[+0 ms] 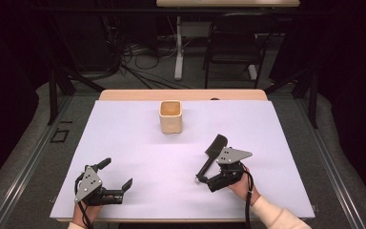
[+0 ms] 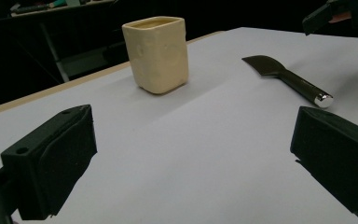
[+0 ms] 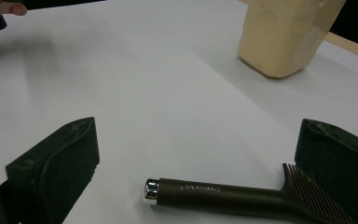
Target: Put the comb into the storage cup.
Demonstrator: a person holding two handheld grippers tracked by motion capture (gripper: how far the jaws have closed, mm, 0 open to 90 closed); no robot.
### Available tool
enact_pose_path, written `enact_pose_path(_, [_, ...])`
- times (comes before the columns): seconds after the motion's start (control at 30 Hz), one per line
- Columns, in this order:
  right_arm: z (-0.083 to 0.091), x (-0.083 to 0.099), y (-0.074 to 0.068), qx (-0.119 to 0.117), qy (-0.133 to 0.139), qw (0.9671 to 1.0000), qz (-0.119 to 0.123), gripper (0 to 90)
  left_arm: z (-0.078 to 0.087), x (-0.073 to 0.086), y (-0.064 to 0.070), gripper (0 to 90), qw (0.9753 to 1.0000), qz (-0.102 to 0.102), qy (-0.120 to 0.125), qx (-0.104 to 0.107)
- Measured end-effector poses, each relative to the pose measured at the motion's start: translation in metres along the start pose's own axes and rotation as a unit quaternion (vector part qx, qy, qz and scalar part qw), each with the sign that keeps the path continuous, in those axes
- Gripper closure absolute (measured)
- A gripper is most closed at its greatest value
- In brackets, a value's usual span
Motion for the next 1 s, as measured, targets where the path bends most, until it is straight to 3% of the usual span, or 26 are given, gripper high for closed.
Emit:
enact_pose_path(0.43, [-0.016,0.005,0.0,-0.01,-0.027,0.9996,0.0,0.0,-0.001,0.002,0.001,0.1,0.9999,0.002,-0.012,0.009])
enact_pose_path(0.67, [-0.021,0.007,0.001,-0.008,-0.036,0.9993,-0.007,8.2,-0.001,0.002,0.001,0.1,0.9999,0.004,-0.009,0.01])
enact_pose_path(0.77, [-0.022,0.009,0.002,-0.006,-0.041,0.9991,-0.006,21.2,-0.001,0.002,0.001,0.1,0.9999,0.004,-0.012,0.01])
enact_pose_path(0.8, [-0.022,0.009,0.002,-0.006,-0.041,0.9991,-0.006,21.2,-0.001,0.002,0.001,0.1,0.9999,0.004,-0.012,0.01])
enact_pose_path(0.83, [-0.023,0.01,0.002,-0.005,-0.043,0.999,-0.009,28.9,-0.001,0.003,0.001,0.1,0.9999,0.002,-0.013,0.01])
enact_pose_path(0.87, [-0.025,0.012,0.002,-0.006,-0.046,0.9989,-0.004,44.3,-0.002,0.003,0.001,0.1,0.9998,0.005,-0.015,0.011])
enact_pose_path(0.9, [-0.025,0.012,0.002,-0.006,-0.046,0.9989,-0.004,44.3,-0.002,0.003,0.001,0.2,0.9998,0.005,-0.015,0.011])
enact_pose_path(0.93, [-0.027,0.014,0.003,-0.012,-0.051,0.9986,-0.002,53.7,-0.002,0.003,0.001,0.3,0.9998,0.006,-0.015,0.012])
enact_pose_path(1.0, [-0.029,0.016,0.002,-0.018,-0.059,0.9981,0.0,62.1,-0.002,0.003,0.001,0.4,0.9998,0.004,-0.016,0.012])
Point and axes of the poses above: each handheld gripper's, and its own axes: z roughly backward along the jaws, x roughly out of its underside, y roughly to its right, the point moved 9 cm from there along -z, roughly forward along the jaws, and after that the axes turned 3 degrees about y, right-handed, at the moved point
